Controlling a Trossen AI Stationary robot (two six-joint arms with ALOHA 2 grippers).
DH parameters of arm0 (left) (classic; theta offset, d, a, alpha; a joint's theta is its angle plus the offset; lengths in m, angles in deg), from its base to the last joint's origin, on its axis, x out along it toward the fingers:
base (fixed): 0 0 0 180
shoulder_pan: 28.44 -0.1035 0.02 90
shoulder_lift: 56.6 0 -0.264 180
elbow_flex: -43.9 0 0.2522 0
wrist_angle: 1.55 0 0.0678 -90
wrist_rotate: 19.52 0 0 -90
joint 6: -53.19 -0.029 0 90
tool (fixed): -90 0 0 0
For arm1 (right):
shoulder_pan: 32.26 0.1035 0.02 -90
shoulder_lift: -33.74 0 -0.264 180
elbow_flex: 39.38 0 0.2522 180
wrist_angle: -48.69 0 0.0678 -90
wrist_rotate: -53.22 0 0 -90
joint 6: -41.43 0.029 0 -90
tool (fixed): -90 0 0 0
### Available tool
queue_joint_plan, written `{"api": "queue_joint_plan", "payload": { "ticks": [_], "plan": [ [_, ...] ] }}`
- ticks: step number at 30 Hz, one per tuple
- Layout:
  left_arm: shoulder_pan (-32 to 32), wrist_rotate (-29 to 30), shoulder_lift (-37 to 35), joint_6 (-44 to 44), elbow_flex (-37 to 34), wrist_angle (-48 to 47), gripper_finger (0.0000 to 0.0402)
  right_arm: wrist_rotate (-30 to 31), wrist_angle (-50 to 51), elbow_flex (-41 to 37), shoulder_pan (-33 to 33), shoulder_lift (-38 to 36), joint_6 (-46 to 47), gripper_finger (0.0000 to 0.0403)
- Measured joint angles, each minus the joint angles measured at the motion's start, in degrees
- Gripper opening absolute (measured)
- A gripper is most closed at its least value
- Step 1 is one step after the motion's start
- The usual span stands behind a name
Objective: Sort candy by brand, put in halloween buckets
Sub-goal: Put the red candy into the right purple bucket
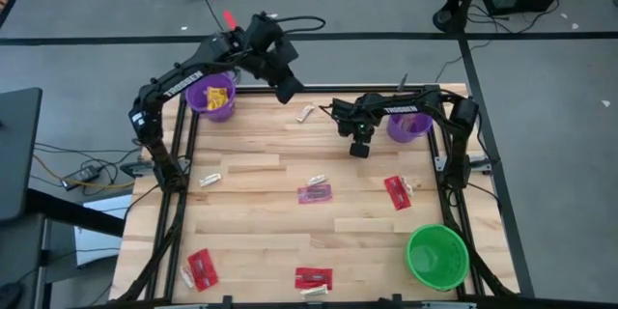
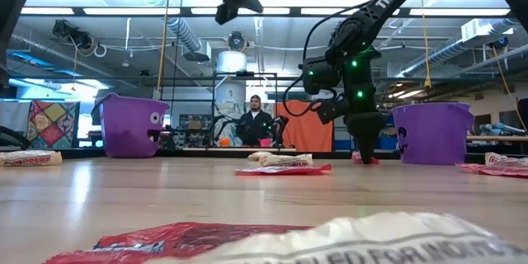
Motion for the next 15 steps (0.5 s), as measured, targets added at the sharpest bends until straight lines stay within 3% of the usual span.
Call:
{"api": "queue_joint_plan", "payload": {
  "ticks": [8, 12, 15],
  "plan": [
    [0.05, 5.85, -8.39, -0.11, -8.6, 2.24, 0.0005, -1.66, 0.89, -0.2, 3.23, -4.66, 3.37, 0.0006],
    [0.16, 6.29, -13.1, 1.01, -17.53, 6.68, 0.0005, -1.88, 2.87, -0.11, 5.16, -10.9, 6.0, 0.0004],
    [0.52, 5.66, -15.58, 2.26, -25.65, 12.0, 0.0005, 1.75, 4.78, -0.11, 6.2, -16.88, 7.61, 0.0004]
  ]
}}
